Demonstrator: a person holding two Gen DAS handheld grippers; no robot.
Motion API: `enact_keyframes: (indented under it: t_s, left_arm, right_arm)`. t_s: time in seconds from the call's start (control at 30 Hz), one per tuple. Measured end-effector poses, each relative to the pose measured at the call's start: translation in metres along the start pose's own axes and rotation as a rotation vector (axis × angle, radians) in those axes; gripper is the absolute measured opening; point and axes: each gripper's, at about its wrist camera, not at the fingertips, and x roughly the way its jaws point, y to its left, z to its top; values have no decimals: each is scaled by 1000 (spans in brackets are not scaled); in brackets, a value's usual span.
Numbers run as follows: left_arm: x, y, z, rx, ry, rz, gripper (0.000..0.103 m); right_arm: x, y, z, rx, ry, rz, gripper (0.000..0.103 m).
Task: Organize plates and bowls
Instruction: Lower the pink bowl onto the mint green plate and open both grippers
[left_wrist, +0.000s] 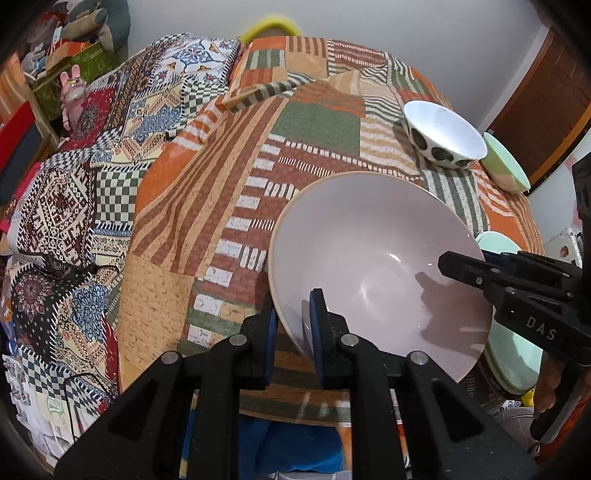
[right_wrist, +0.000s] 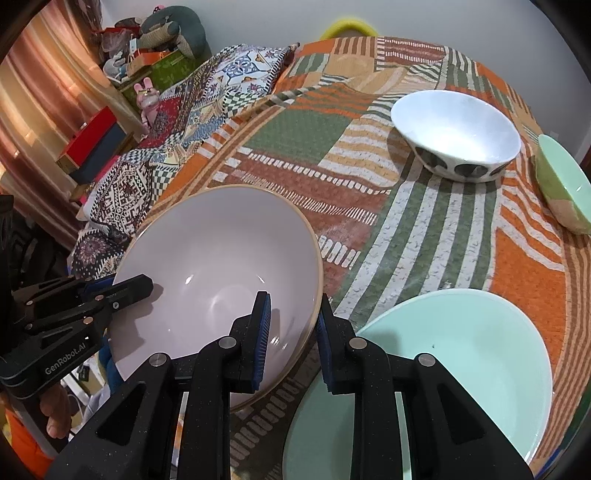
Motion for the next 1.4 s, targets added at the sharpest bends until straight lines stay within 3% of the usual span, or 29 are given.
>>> enact_keyframes:
  t_s: [0.4,0.6,0.97,1.4]
  left_arm:
    - [4,-1,-6,-13,13,-4,16]
    - [-2,-1,-6,-25,6,5,16]
    - [-55,-14,7,12,-128,61,16]
    - [-113,-86,39,149,-312,48,23]
  right_arm:
    - [6,0,-1,-5,25,11,24]
    - [-6,-3,-2,-14,-3,5,24]
    - [-49,-13,-2,-9,-113,26,25]
    - [-118,-51,-2,31,-304,-3,31]
